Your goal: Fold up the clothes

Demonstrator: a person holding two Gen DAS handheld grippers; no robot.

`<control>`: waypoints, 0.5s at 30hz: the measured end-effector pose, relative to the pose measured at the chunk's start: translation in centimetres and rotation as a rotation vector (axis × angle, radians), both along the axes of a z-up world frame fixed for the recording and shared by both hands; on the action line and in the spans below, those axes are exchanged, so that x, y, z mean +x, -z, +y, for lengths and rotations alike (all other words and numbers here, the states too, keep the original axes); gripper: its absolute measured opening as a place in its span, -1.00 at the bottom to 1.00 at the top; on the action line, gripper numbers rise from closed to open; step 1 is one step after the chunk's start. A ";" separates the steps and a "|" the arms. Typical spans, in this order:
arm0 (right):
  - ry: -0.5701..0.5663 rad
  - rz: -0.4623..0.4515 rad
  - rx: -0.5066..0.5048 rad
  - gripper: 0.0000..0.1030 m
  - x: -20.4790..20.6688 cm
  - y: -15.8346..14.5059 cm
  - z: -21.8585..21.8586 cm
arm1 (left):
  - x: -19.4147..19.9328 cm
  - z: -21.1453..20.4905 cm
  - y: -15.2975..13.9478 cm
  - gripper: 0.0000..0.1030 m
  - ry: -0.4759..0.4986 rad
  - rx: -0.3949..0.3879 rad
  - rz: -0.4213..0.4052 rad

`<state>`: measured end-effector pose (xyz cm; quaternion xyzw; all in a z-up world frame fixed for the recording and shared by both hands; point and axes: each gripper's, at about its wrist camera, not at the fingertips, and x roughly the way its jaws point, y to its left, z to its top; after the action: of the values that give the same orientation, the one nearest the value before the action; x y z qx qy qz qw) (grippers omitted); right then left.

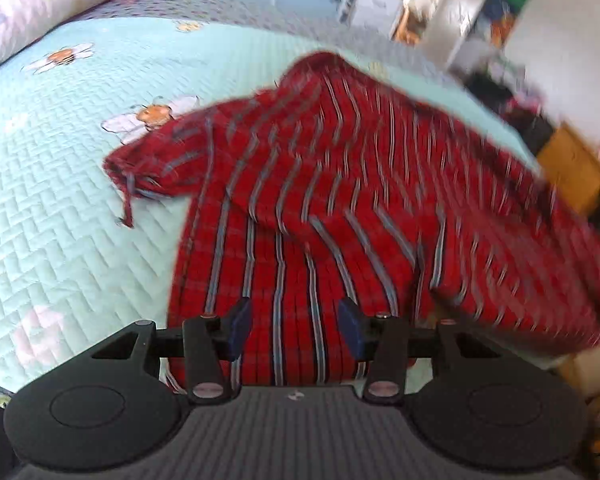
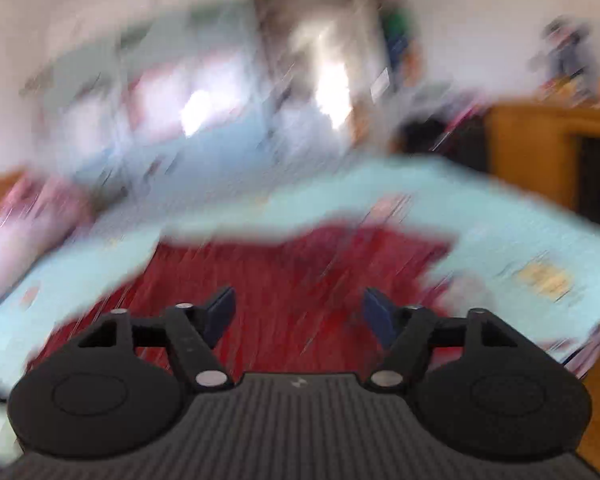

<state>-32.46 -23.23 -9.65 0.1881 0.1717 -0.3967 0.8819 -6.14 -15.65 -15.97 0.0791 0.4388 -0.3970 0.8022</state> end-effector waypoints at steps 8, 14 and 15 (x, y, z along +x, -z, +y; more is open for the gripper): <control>0.031 0.277 0.291 -0.07 1.0 7.7 -4.8 | -2.4 -2.4 4.3 0.04 0.141 0.162 -0.015; 0.207 0.123 0.287 -1.00 -6.7 4.2 -7.9 | -2.3 -0.2 1.1 -1.00 0.098 0.077 -0.082; 0.202 0.099 0.244 -1.00 -7.4 2.9 -7.5 | -1.8 1.2 -0.6 -1.00 0.068 0.015 -0.077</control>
<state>-39.88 -30.70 -12.59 0.2904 0.2422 -0.4682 0.7986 -7.96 -14.45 -15.41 0.1153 0.4076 -0.4175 0.8039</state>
